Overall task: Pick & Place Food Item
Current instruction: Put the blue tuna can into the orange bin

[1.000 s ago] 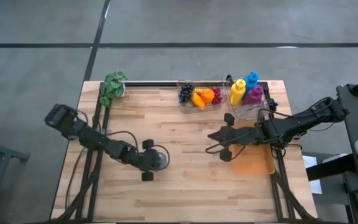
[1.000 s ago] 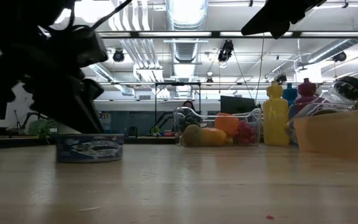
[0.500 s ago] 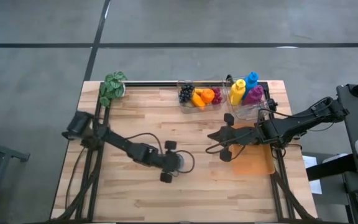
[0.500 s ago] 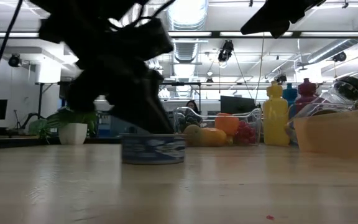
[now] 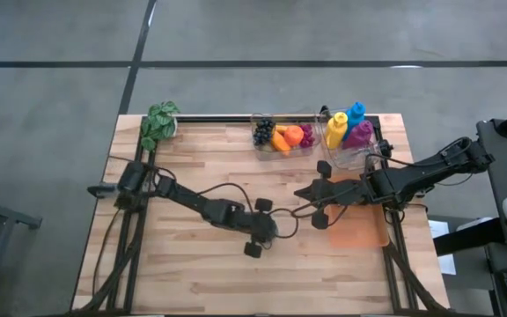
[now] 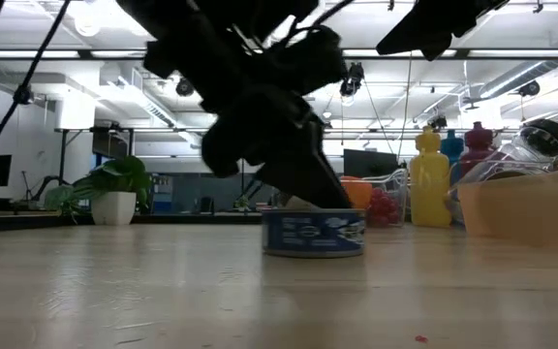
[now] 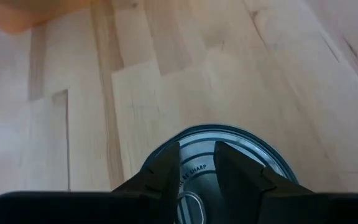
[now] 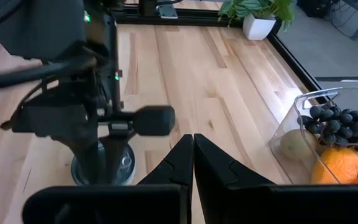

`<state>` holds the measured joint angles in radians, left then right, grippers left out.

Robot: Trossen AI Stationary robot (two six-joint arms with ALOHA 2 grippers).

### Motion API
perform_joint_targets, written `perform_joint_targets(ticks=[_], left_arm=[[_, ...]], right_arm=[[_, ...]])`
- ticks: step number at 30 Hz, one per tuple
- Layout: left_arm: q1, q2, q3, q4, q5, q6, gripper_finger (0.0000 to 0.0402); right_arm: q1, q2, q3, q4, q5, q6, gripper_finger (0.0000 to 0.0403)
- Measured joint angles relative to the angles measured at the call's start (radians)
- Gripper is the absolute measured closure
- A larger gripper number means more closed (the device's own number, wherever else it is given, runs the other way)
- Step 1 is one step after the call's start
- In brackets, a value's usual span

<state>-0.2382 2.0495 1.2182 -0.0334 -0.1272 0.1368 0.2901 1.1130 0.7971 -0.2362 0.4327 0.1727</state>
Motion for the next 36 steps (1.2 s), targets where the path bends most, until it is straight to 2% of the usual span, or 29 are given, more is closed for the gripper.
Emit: perform_joint_targets(ticks=[6,9,16,20,25,31,36], left_arm=[[0.013,0.025,0.039,0.003,0.033,0.038,0.0293],[0.013,-0.009,0.033,-0.029,0.035,0.05,0.0293],[0.007,-0.173,0.029,-0.161,-0.048,0.05,0.0293],[-0.003,-0.284,-0.009,-0.18,-0.101,0.05,0.0293],[-0.008,-0.447,-0.126,-0.166,-0.173,0.03,0.0293],[-0.026,-0.63,-0.295,-0.11,-0.243,-0.015,0.0293],[-0.046,-0.753,-0.427,0.008,-0.251,-0.015,0.0293]], right_arm=[[0.0,-0.01,0.0,0.0,0.0,0.001,0.0394],[0.0,-0.013,0.0,0.001,-0.008,0.001,0.0394],[0.0,-0.029,0.001,-0.002,-0.024,0.0,0.0394],[0.0,-0.029,0.001,0.001,-0.023,0.0,0.0394],[0.0,0.006,0.001,0.005,-0.022,0.003,0.0376],[-0.002,0.081,0.001,0.019,-0.016,0.067,0.0319],[-0.003,0.176,0.001,0.038,-0.025,0.179,0.0274]])
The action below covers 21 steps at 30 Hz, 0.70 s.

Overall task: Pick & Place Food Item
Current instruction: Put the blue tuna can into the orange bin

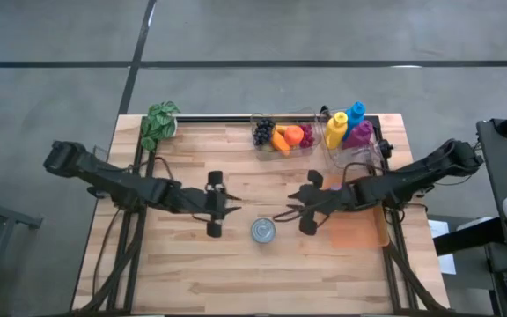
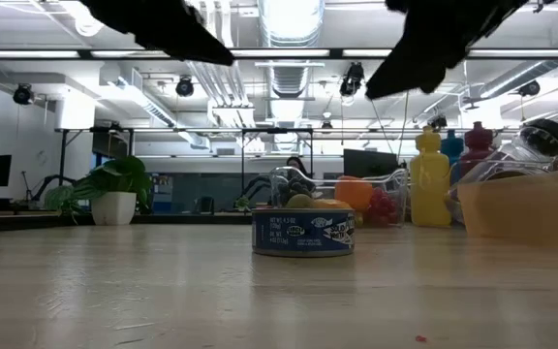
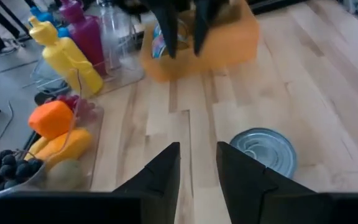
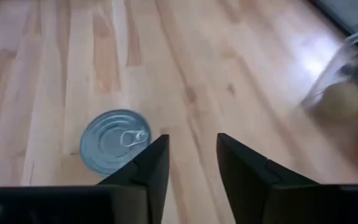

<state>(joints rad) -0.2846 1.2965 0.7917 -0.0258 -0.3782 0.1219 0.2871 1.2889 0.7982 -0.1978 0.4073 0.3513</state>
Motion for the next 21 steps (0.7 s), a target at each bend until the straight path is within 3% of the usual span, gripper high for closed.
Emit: perform_joint_targets(ticks=[10,21], left_arm=[[-0.005,-0.088,-0.066,0.026,0.001,0.001,0.0293],[-0.004,-0.088,-0.067,0.018,0.0,0.001,0.0293]], right_arm=[[-0.048,0.211,0.0,0.13,-0.132,0.166,0.0239],[-0.071,0.419,0.117,0.129,-0.224,0.16,0.0264]])
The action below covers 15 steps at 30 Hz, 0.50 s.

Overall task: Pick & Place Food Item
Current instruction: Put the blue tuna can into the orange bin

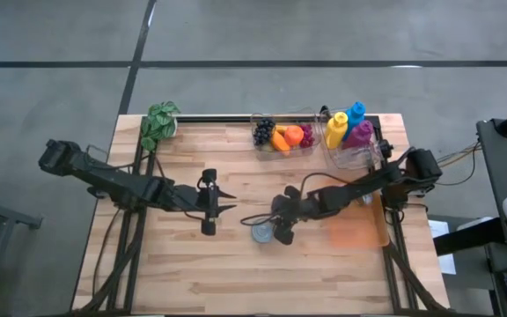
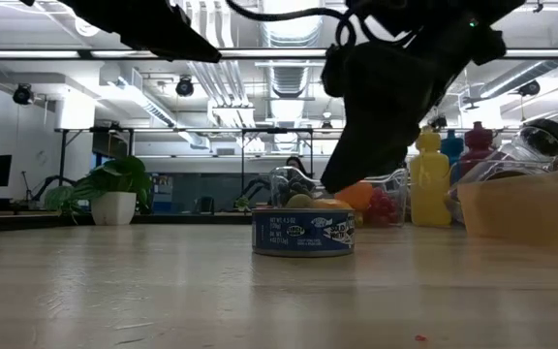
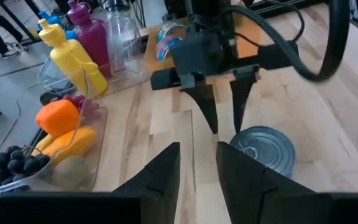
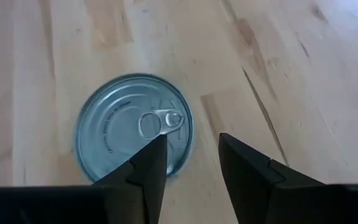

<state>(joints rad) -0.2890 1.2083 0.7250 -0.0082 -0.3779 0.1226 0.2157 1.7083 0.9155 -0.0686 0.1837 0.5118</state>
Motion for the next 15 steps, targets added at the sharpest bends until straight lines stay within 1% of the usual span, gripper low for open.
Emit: perform_joint_targets(ticks=[6,15], left_arm=[[0.0,0.0,0.0,-0.007,0.0,-0.006,0.0293],[0.0,0.0,0.0,-0.011,0.0,-0.021,0.0293]], right_arm=[[-0.003,0.057,0.072,-0.098,0.0,0.002,0.028],[-0.011,0.093,0.086,-0.109,0.001,0.005,0.0304]])
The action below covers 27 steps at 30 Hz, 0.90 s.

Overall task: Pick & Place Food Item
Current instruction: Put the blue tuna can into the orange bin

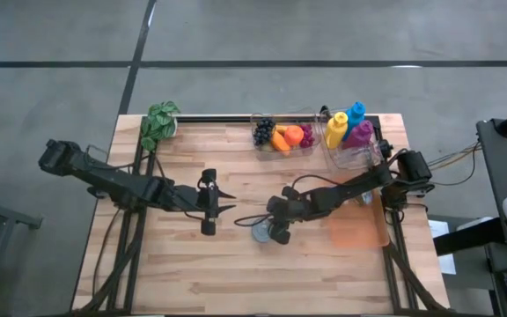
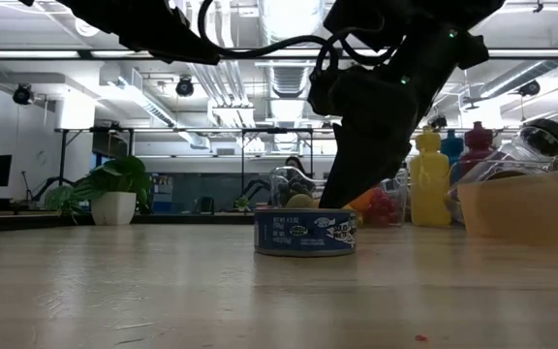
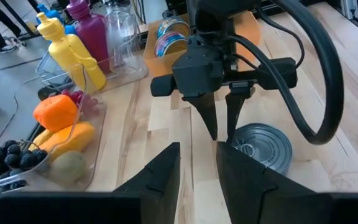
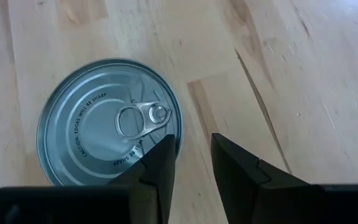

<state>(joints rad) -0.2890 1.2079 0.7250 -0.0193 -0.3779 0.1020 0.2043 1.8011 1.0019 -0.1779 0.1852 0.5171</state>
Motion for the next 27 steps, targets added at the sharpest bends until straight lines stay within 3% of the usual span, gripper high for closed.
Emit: perform_joint_targets(ticks=[14,27], left_arm=[[0.0,0.0,0.0,0.0,0.0,-0.001,0.0293],[0.0,0.0,0.0,0.0,0.0,-0.001,0.0293]], right_arm=[[0.0,-0.001,-0.003,-0.021,0.0,0.031,0.0389],[-0.007,-0.003,-0.003,-0.054,0.0,0.097,0.0394]])
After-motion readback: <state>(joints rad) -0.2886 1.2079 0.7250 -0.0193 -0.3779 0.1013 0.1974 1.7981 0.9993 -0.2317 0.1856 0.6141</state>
